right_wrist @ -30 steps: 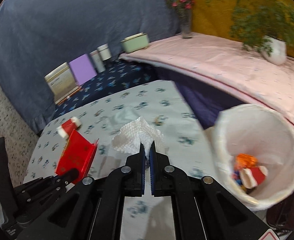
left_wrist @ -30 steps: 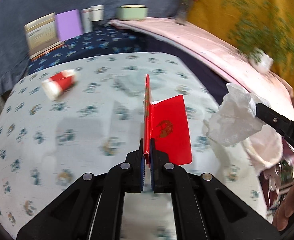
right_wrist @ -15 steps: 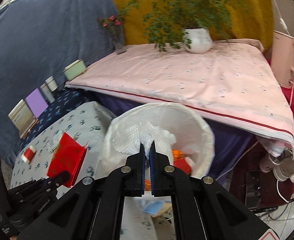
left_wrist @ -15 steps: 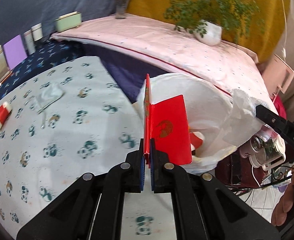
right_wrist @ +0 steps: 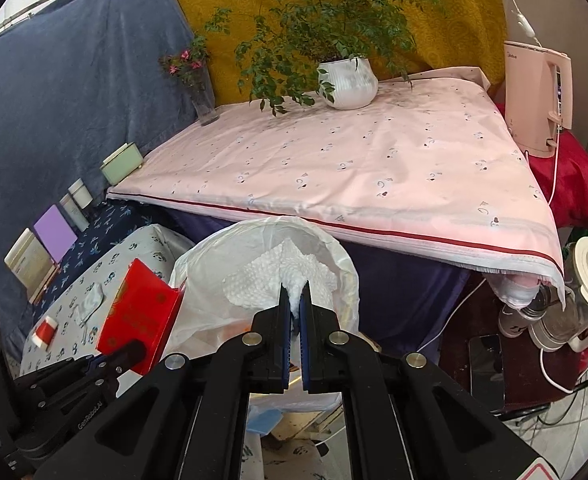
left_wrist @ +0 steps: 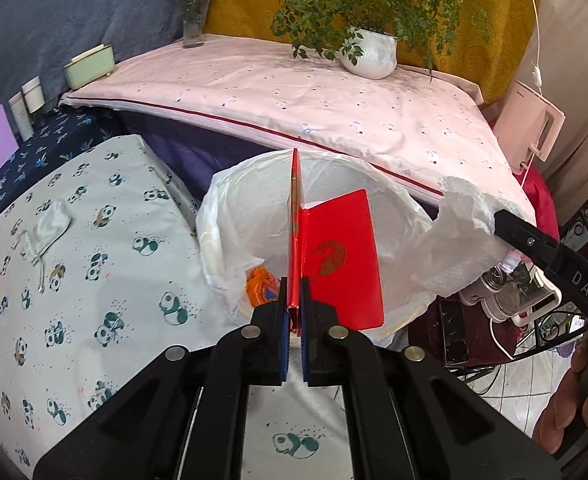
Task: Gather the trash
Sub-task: 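Carry the red box and white tissue with both tools over the bin, then open both tools over the bin to drop the red box and tissue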
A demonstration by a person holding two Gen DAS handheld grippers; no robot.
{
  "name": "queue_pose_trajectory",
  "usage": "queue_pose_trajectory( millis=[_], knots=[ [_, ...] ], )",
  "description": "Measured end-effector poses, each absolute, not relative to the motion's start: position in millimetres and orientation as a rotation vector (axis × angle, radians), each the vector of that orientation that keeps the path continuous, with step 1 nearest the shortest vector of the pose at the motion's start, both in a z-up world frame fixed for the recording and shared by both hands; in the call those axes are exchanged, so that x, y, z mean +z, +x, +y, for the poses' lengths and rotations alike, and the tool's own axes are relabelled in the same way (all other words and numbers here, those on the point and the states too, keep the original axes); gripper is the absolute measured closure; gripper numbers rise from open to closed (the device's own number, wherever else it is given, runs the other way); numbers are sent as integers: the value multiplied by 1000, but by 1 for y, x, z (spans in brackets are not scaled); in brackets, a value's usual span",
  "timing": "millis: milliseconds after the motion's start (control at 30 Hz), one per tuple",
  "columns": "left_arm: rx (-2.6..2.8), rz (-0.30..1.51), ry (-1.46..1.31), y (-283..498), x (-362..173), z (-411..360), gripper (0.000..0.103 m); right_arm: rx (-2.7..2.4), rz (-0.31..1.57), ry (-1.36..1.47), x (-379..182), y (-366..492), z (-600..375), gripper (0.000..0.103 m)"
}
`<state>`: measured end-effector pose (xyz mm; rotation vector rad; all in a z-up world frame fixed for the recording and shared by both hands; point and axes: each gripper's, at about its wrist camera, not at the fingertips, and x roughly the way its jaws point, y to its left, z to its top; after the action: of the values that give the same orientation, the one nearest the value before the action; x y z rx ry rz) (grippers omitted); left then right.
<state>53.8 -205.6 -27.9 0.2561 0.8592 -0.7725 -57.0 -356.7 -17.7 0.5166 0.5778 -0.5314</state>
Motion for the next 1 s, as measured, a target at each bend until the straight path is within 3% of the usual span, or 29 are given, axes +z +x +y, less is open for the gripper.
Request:
queue_pose_trajectory(
  millis=[367,433,500,567,700,1000],
  knots=[
    [-787,884,264,67,-41,-237,99,-510,584,529,-25,-45,-368,99],
    [-791,903,248,73,-44,-239,96,-494,592,525,-26,-38,-367,99],
    [-776,923,239,79,-47,-242,79,-479,598,519,-27,-31,-364,99],
    [-754,915,232,82,-48,-240,70,-465,603,514,-28,-25,-362,99],
    [-724,903,234,88,-48,-232,62,-442,614,506,-29,-11,-357,99],
    [-663,900,220,101,-50,-202,59,-414,631,498,-31,10,-348,99]
  ],
)
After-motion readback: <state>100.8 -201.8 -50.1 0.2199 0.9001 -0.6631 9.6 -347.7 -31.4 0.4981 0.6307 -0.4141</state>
